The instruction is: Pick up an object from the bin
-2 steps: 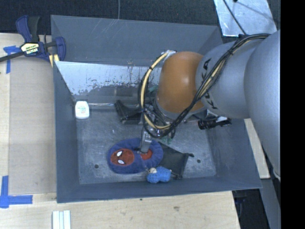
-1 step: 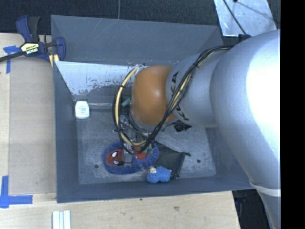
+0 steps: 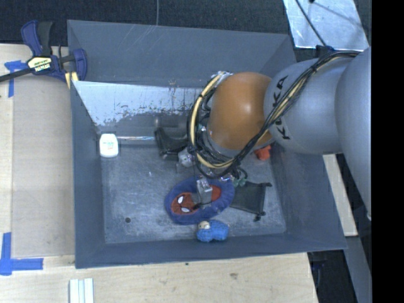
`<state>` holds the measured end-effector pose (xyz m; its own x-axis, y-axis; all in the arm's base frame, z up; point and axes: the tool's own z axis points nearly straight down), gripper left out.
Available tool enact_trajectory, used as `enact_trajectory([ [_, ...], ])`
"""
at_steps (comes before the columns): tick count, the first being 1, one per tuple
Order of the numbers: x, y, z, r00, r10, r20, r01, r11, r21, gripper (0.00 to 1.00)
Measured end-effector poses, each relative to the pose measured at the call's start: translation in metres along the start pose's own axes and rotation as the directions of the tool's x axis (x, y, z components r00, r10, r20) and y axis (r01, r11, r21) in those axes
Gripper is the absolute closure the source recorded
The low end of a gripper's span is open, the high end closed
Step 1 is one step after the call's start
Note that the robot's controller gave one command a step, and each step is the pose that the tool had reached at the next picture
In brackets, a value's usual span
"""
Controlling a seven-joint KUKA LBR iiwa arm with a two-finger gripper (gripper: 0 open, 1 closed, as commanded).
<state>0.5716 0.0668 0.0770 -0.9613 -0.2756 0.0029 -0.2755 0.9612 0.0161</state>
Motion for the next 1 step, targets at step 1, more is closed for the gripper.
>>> enact_trajectory([
  [1,-0.0010,-0.0051,0.0023,1.000,0.008,0.009,-0.008,1.000,0.008,1.00],
])
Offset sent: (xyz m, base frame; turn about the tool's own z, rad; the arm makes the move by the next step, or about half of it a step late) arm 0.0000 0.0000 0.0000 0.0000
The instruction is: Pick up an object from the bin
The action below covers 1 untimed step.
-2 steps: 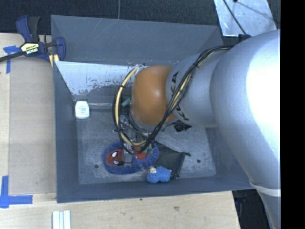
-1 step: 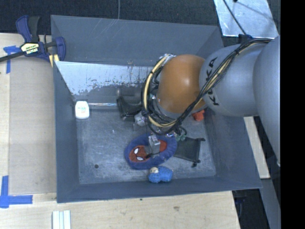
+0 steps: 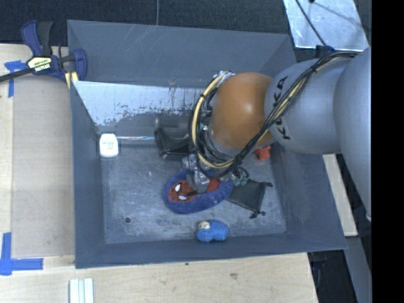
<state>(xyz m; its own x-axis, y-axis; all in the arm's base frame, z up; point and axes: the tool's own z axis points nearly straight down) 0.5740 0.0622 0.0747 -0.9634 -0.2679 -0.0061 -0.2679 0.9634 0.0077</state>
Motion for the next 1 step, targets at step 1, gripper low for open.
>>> enact_trajectory([
  [1,-0.0026,-0.0003,-0.0456,1.000,0.000,0.003,0.000,1.000,0.009,1.00],
])
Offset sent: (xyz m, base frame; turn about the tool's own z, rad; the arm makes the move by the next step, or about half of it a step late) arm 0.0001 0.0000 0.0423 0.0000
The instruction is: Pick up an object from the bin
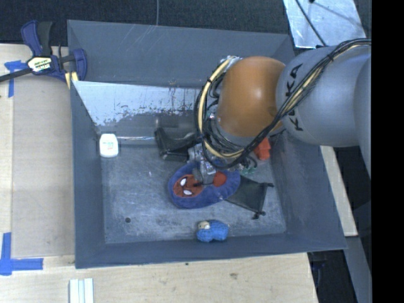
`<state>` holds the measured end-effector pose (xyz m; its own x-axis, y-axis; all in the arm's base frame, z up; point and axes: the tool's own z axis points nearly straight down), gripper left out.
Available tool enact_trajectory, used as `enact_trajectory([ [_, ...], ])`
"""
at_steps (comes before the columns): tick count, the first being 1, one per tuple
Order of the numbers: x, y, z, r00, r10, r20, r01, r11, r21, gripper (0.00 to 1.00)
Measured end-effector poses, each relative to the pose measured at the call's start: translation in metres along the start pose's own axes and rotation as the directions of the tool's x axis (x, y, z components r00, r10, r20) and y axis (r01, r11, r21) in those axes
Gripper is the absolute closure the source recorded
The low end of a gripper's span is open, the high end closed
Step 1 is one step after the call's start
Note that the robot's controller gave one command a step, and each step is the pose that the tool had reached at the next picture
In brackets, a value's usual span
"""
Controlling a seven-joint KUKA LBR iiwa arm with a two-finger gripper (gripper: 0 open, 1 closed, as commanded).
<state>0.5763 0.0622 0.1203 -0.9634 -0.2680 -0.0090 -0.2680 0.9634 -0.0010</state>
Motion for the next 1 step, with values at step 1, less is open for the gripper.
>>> enact_trajectory([
  [1,-0.0021,-0.0006,-0.0486,1.000,0.002,0.000,-0.002,1.000,0.001,1.00],
])
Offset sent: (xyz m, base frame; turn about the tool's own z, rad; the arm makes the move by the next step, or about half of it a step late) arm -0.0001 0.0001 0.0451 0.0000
